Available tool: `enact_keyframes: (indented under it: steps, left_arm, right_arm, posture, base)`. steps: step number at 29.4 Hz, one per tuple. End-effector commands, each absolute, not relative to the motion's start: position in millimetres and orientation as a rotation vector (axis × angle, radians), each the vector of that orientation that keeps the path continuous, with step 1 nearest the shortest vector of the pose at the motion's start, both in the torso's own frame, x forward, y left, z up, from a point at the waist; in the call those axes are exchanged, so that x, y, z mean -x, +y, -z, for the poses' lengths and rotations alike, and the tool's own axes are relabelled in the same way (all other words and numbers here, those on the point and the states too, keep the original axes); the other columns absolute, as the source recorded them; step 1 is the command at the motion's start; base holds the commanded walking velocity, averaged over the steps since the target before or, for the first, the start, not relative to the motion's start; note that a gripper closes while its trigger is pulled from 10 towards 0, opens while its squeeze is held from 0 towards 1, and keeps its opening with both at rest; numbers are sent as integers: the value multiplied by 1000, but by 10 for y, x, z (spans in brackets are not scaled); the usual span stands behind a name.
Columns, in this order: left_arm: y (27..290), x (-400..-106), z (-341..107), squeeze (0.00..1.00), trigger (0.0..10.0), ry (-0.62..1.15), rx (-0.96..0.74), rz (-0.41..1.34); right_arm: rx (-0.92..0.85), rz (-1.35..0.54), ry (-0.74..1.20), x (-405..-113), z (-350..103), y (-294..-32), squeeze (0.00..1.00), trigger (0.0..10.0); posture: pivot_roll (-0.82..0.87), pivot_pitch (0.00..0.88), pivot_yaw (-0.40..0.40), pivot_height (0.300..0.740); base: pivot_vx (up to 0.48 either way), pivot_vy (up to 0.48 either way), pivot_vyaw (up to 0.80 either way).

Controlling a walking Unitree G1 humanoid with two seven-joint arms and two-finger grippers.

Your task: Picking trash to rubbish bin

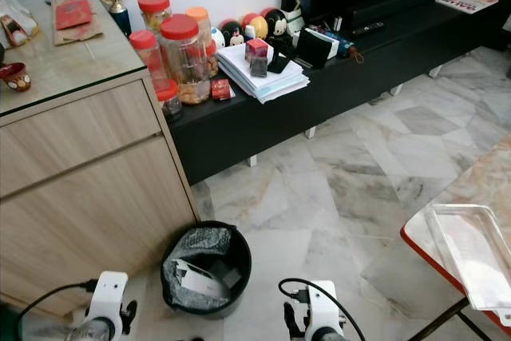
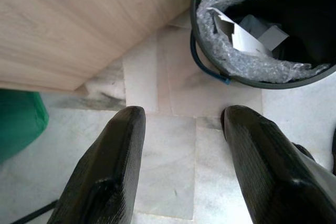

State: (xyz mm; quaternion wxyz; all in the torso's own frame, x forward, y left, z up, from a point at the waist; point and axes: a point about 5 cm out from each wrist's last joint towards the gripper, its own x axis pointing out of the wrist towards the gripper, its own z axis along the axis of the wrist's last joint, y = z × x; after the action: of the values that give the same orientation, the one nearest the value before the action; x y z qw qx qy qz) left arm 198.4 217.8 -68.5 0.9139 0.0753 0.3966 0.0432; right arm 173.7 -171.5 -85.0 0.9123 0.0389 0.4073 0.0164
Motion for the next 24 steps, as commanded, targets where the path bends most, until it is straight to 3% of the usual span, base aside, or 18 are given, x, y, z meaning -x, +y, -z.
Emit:
enact_keyframes:
  steps: [1,14,24]
  left_arm:
    - [2229,-1962,689,0,10000,830,-151,-112]
    - [2243,-2170,571,0,10000,791,-175,-78]
    - [2246,-2121,599,0,10000,805,-168,-87]
  right_arm:
    - [-102,-2,853,-1693,875,-1708,0,10000]
    - [-143,37,836,-1773,852,-1590,0,10000]
    - [-142,29,826,-1777,846,-1585,0,10000]
  posture:
    - [-82,13,67,740]
    - [-96,0,107,740]
    - [-99,0,101,740]
  base:
    - [0,0,0]
    - [0,0,0]
    - [0,0,0]
